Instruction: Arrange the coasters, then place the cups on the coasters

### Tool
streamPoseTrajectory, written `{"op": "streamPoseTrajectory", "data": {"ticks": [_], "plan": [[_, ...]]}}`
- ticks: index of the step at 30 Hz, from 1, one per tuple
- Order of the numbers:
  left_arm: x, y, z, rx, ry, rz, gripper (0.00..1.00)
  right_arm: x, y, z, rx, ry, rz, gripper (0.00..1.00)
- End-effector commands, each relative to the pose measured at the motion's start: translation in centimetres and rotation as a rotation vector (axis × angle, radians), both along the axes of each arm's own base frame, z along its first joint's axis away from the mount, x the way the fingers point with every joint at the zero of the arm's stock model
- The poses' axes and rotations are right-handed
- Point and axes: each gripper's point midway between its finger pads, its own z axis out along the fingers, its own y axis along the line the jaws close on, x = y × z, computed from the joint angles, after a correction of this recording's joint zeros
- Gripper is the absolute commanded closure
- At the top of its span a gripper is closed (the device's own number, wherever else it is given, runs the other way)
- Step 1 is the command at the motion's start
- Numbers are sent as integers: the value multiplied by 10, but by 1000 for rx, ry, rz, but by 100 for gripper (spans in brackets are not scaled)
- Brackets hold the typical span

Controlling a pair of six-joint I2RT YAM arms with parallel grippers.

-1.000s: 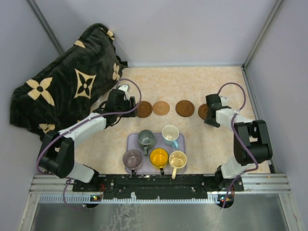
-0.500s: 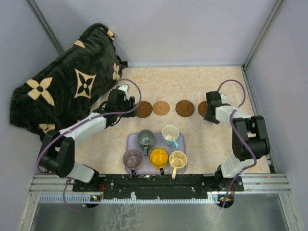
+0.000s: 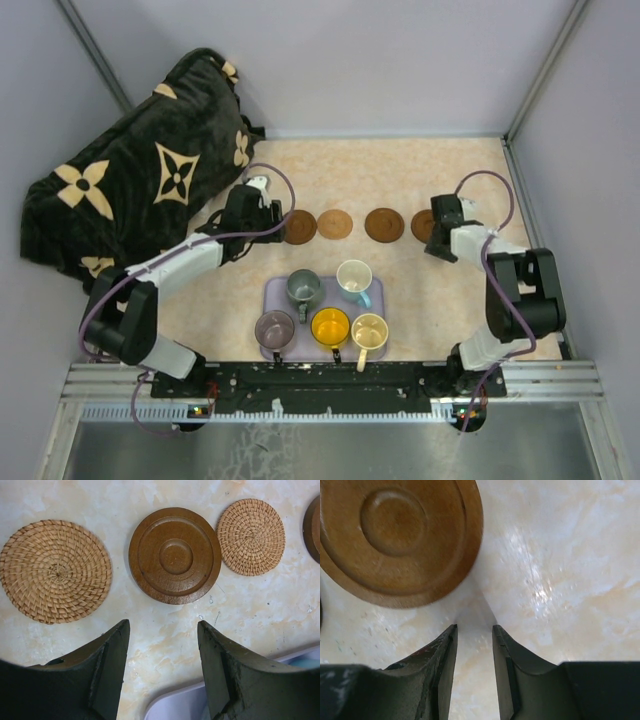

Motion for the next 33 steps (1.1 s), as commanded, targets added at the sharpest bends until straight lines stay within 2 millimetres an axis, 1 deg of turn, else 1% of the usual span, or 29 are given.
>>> {"op": "streamPoseTrajectory", "data": {"ticks": [1,4,8,10,11,13,15,17,19,24,27,29,33], "plan": [[12,-17,8,-48,-38,-48,37,-43,-2,-2,18,86,-12,65],[21,-23,3,-49,-31,-55,37,-49,0,16,19,58,-1,65],[32,-31,-7,-29,-20,-65,37,-52,3,50,-14,-2,20,65],[39,-33,-12,-8,-21,-65,38,-48,4,70,-22,-54,24,65],[42,-34,-18,4,-10,-64,39,-45,5,81,-17,-90,24,65],[51,-37,-20,23,-11,-62,42,-40,7,99,-5,-150,20,65],[58,-38,-25,40,-9,-63,45,-36,8,110,6,-191,15,66],[61,-40,-27,45,-7,-69,50,-32,9,116,14,-219,12,66],[63,-44,-28,38,-6,-80,55,-30,10,118,24,-232,11,67],[64,-48,-34,39,8,-93,72,-27,12,116,33,-228,12,68],[64,-51,-38,35,22,-110,80,-26,13,118,37,-240,12,68],[64,-55,-40,34,29,-120,82,-25,13,120,36,-248,13,68],[64,-60,-46,36,50,-135,82,-25,12,123,33,-260,9,68]]}}
